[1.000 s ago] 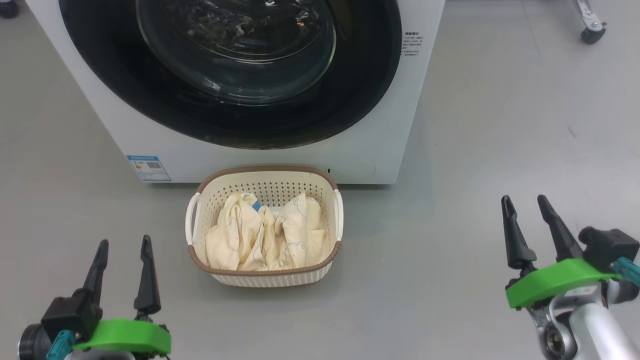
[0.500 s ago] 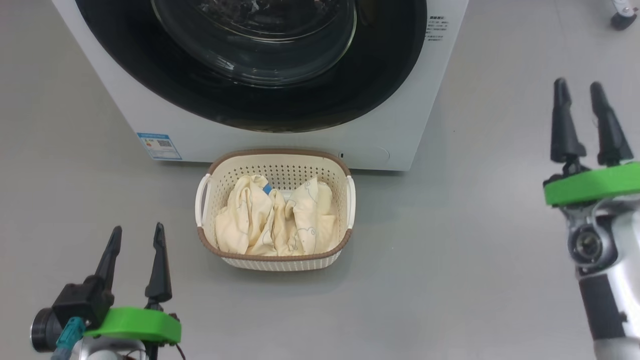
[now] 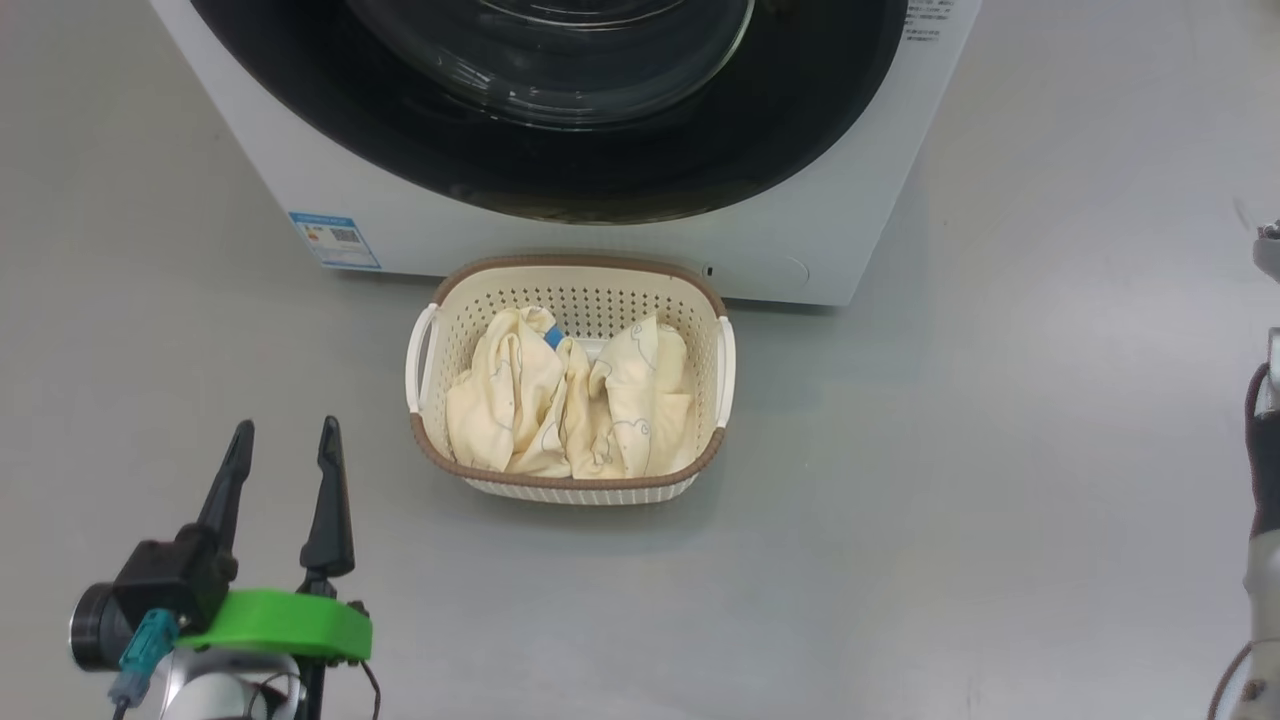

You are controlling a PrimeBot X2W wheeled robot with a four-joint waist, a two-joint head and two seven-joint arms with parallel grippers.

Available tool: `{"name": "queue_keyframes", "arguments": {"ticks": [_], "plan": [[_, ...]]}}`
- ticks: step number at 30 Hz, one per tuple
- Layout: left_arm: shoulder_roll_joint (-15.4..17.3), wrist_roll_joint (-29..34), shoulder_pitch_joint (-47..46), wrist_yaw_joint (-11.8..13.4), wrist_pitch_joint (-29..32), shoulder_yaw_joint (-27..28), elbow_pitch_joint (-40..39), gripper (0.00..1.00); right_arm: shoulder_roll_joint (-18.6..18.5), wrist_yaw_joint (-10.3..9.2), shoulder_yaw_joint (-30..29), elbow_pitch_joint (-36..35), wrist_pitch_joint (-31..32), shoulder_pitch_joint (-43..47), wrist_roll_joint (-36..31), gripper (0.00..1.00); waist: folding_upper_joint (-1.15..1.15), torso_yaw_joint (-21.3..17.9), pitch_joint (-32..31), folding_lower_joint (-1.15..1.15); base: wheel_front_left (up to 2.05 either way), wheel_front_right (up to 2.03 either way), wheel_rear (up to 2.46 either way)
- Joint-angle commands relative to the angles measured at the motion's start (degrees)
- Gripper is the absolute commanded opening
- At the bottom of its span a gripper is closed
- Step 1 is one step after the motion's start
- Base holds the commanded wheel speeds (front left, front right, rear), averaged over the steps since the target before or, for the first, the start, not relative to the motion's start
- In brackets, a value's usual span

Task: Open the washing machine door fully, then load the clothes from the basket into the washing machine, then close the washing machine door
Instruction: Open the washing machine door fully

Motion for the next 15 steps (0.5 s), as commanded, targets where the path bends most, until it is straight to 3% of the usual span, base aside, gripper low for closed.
{"name": "queue_keyframes", "arguments": {"ticks": [1,6,15], "plan": [[1.0,-0.3,-2.4,0.0,-0.6,1.9,-2.1,1.0,0.5,-0.17,-0.5,-0.1,1.5,-3.6,3.7,0.0,0.0,0.4,0.8,-0.01,0.0,0.0,0.0],[0.8,-0.4,-3.8,0.0,-0.6,1.3,-2.1,1.0,1.5,-0.17,-3.9,5.8,7.5,-7.3,13.6,0.0,0.0,1.3,3.1,-0.01,0.0,0.0,0.0],[0.0,-0.4,-6.4,0.0,-0.6,-0.1,-2.3,1.0,1.1,-0.17,-2.5,11.6,17.0,-14.0,18.3,0.0,0.0,2.7,6.6,-0.01,0.0,0.0,0.0]]}}
